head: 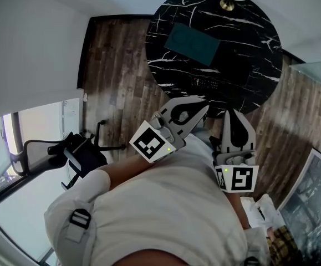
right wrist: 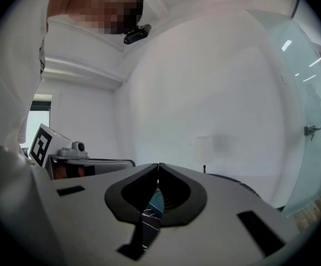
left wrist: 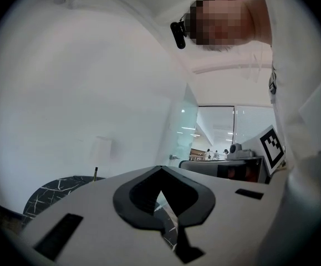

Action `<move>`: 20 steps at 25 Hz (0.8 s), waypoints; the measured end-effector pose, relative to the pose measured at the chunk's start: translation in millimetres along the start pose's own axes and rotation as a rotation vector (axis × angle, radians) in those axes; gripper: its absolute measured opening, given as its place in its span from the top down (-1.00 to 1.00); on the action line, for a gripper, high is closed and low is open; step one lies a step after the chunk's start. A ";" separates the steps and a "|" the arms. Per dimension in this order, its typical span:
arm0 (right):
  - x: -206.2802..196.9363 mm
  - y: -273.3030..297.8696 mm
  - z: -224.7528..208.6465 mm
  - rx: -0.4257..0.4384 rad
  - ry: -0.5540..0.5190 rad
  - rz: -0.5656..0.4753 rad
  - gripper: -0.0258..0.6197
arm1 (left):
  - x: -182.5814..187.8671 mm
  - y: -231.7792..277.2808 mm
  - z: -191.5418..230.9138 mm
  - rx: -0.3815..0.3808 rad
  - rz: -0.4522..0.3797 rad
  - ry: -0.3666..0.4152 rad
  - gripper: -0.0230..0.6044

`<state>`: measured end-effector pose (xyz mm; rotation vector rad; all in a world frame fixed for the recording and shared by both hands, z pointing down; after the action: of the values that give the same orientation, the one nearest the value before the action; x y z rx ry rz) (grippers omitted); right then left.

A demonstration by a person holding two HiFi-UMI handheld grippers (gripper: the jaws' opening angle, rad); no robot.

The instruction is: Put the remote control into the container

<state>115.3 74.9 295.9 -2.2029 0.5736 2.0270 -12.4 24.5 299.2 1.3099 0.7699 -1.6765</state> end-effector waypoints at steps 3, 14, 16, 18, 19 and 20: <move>-11.8 3.7 0.9 0.014 0.017 0.032 0.89 | -12.1 -2.8 3.8 0.012 0.029 -0.019 0.92; -23.9 35.8 -0.8 0.185 -0.043 0.141 0.89 | -29.2 3.6 25.9 0.004 0.132 0.033 0.92; -22.1 44.1 -3.2 0.203 -0.073 0.153 0.89 | -34.4 8.6 32.5 -0.004 0.148 0.037 0.92; -21.4 53.1 -7.6 0.220 -0.096 0.165 0.89 | -41.8 13.5 39.4 -0.011 0.166 0.036 0.92; -22.9 57.4 -11.2 0.235 -0.114 0.171 0.89 | -46.3 16.6 42.4 -0.020 0.186 0.039 0.92; -25.4 61.6 -15.2 0.252 -0.137 0.177 0.89 | -51.2 19.9 45.4 -0.029 0.205 0.046 0.92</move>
<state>107.9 18.4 333.6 -1.9141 0.9778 2.0338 -10.1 -10.8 361.2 1.3630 0.6606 -1.4725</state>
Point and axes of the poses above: the fingertips, and each gripper's own axes: y forward along the fingers, z to its left, x out of its top, the point moved 6 cm from there along -y, backward along the fingers
